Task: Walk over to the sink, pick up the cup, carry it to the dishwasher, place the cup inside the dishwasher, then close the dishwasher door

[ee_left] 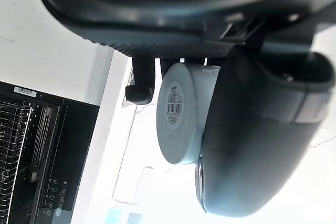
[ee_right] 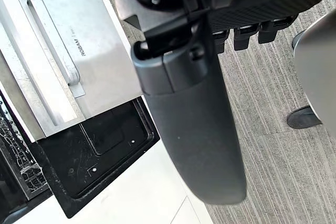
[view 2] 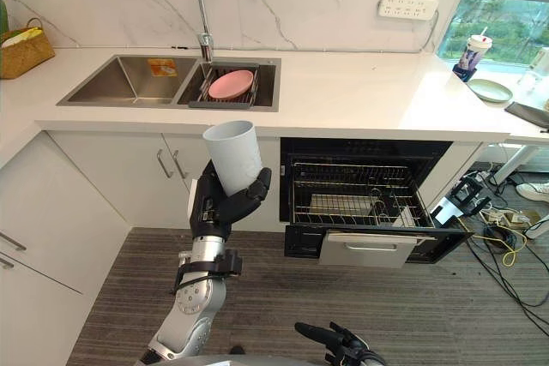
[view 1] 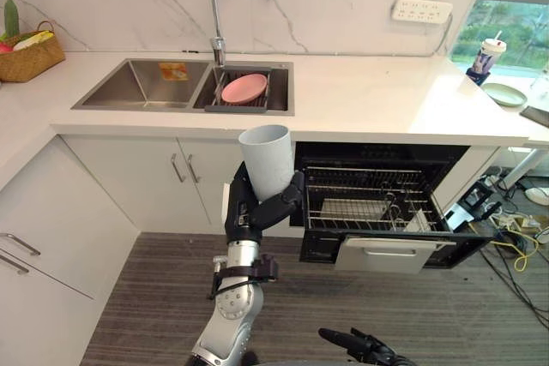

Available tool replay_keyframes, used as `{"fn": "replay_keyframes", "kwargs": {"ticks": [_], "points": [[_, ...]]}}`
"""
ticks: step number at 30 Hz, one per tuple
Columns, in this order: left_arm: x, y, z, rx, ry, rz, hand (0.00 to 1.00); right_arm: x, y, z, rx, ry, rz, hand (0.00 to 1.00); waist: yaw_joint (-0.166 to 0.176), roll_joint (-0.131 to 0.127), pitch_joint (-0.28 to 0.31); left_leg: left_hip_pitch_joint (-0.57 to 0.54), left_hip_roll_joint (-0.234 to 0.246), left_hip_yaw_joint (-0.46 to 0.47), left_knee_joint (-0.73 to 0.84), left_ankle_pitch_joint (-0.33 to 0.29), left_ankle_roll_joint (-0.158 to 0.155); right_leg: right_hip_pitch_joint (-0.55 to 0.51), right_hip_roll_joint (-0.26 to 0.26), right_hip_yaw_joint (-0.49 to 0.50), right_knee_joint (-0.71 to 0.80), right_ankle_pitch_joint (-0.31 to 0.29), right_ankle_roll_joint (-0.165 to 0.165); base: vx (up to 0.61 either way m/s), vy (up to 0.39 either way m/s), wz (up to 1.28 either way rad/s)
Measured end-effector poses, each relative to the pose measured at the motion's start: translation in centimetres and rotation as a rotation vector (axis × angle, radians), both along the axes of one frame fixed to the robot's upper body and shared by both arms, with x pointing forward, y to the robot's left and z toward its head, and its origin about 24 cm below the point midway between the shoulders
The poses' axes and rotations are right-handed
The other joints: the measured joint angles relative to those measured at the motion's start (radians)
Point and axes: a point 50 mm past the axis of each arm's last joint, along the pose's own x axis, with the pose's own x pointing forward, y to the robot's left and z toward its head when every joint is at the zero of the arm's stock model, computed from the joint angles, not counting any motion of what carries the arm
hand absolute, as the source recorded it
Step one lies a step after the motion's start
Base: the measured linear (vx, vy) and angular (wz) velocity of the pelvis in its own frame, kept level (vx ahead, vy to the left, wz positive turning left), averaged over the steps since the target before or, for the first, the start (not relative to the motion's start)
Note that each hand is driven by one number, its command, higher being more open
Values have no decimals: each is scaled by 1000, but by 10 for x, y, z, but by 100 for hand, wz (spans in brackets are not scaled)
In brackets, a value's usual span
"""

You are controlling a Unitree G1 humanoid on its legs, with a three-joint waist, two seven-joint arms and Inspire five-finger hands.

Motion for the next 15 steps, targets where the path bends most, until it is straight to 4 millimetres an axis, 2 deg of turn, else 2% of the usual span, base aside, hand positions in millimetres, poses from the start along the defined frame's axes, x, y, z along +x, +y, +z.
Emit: {"fn": "replay_keyframes", "kwargs": {"ticks": [6,8,10,11,12,13,15], "points": [[2,2,-3,-9,22,-34,0,-3,1,-2,26,-23,-50,100,-13,-1,0,-5,11,19,1,-7,-4,23,7,-9,-68,29,4,10,-10,-10],[1,3,-5,-1,37,-43,0,-7,0,-3,30,-22,-66,100,-5,-2,-1,-21,13,21,36,-38,-9,31,4,-10,-80,32,2,45,-1,6],[-3,6,-10,7,70,-51,0,-8,-2,-2,37,-34,-88,100,8,-4,10,-142,29,41,301,-144,-27,50,-1,-19,-88,39,-7,61,3,15],[-4,5,-13,7,88,-65,0,-8,-2,-2,45,-38,-119,100,6,-4,15,-214,40,49,424,-166,-49,60,-5,-43,-88,43,-8,81,1,49],[-6,4,-16,-8,108,-86,0,-8,-4,-2,43,-40,-143,100,6,-5,23,-271,67,72,537,-203,-31,66,-3,-77,-89,43,-8,72,12,63],[-8,4,-18,-21,119,-98,0,-8,-5,-2,36,-37,-176,100,8,0,26,-280,105,90,557,-211,-18,78,2,-95,-89,38,-2,51,27,48],[-10,4,-20,-26,124,-116,0,-5,-5,-2,18,-46,-212,100,15,-4,30,-274,137,55,498,-211,-18,82,-14,-99,-85,24,8,59,113,21]]}}
